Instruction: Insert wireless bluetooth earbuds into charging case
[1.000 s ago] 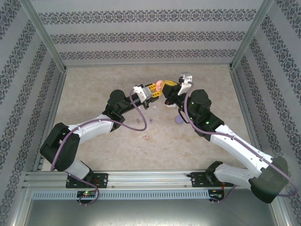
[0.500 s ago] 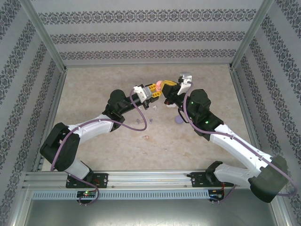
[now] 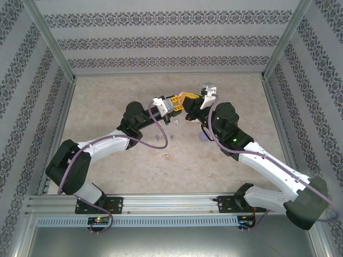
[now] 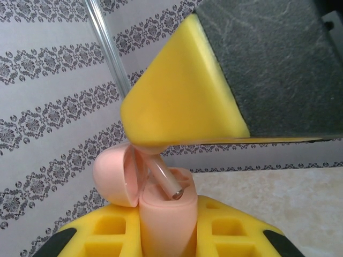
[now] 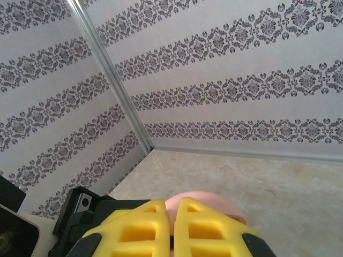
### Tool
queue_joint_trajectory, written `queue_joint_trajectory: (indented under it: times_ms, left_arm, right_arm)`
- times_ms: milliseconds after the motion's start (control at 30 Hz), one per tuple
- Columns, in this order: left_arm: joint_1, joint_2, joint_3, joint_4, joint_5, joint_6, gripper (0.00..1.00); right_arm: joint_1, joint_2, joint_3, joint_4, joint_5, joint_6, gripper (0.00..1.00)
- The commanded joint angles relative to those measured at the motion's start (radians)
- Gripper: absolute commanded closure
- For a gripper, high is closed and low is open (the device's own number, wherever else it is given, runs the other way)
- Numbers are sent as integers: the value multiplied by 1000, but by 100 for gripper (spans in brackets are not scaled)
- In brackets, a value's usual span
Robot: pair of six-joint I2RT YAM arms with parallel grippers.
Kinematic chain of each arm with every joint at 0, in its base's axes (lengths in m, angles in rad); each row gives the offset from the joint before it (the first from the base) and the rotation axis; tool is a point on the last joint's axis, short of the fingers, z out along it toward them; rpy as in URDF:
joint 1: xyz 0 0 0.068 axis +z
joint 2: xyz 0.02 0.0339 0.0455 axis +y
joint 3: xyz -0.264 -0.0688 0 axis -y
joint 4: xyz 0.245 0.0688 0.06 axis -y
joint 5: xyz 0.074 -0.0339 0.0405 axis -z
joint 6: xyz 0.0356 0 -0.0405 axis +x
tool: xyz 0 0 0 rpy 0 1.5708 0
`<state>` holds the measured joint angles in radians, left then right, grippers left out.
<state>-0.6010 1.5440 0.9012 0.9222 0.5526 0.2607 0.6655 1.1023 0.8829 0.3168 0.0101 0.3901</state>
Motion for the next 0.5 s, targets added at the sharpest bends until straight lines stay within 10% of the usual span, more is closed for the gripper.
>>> queue_joint_trajectory:
  times_ms: [0,467]
  left_arm:
    - [-11,2,33,20,21,-7,100]
    - [-11,-1,32,15,24,-11,100]
  right_arm:
    - [8,-13,-14,13,11,5,96]
    - [-26,-37,-2,4,28,1,98]
